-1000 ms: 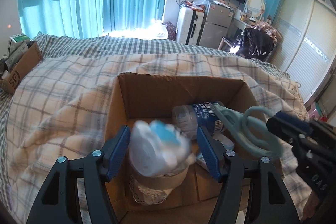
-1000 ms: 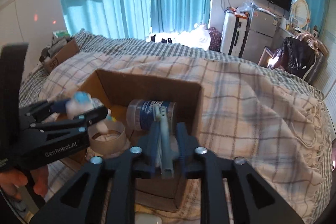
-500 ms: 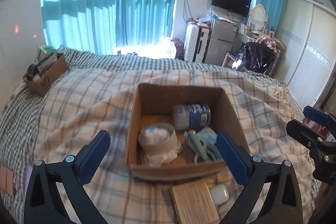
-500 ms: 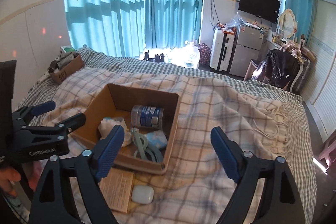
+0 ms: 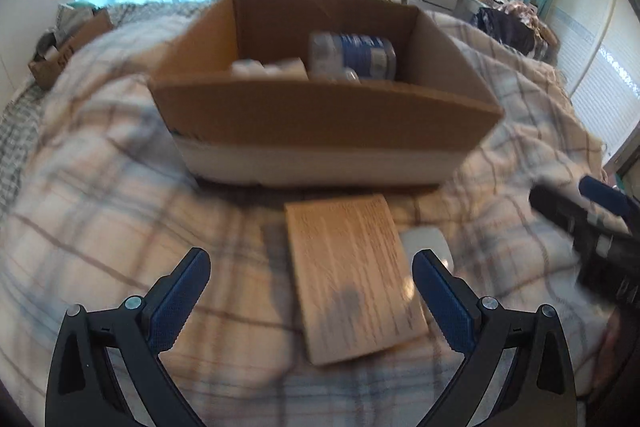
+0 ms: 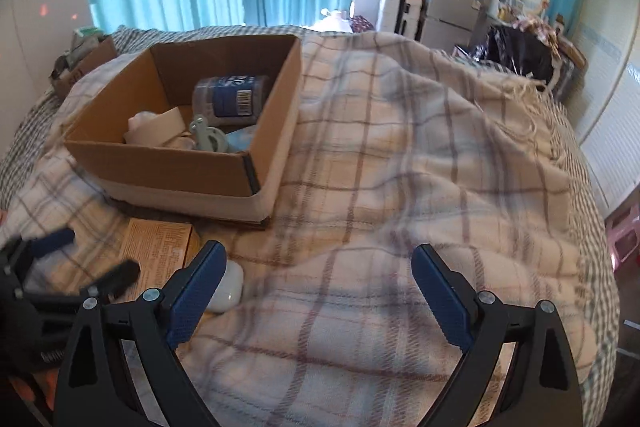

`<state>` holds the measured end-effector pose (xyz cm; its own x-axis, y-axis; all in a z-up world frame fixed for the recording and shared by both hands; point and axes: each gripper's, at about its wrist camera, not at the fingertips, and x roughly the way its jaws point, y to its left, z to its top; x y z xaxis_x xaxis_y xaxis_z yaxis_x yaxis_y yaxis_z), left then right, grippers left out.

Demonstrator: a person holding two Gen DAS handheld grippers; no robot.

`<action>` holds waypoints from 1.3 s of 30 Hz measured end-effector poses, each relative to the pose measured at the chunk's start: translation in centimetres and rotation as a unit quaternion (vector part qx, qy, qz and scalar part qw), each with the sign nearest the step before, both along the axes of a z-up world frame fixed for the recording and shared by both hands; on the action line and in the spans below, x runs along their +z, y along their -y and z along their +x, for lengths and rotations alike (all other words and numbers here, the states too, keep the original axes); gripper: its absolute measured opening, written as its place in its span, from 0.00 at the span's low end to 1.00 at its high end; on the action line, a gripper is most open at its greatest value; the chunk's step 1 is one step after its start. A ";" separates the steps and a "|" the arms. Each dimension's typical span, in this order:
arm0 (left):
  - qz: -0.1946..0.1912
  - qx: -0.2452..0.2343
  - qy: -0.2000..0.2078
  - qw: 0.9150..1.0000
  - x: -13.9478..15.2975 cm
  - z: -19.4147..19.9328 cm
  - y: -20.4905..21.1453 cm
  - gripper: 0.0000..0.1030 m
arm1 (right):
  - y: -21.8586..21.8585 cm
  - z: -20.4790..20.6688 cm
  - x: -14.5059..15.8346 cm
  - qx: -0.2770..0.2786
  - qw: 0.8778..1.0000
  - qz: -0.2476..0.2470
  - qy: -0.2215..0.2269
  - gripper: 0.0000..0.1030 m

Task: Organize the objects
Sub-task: 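Grasp the wooden-coloured card box with the left tool and lift it, then carry the card box over the box while the right tool grasps the earbud case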

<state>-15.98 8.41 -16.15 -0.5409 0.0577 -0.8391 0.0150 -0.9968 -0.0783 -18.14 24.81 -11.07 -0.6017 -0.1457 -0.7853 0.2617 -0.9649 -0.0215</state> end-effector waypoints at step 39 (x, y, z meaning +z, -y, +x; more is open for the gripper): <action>0.057 0.010 -0.044 0.997 3.9 4.1 7.1 0.78 | 9.8 -1.4 -8.8 0.125 0.975 0.061 0.171 0.51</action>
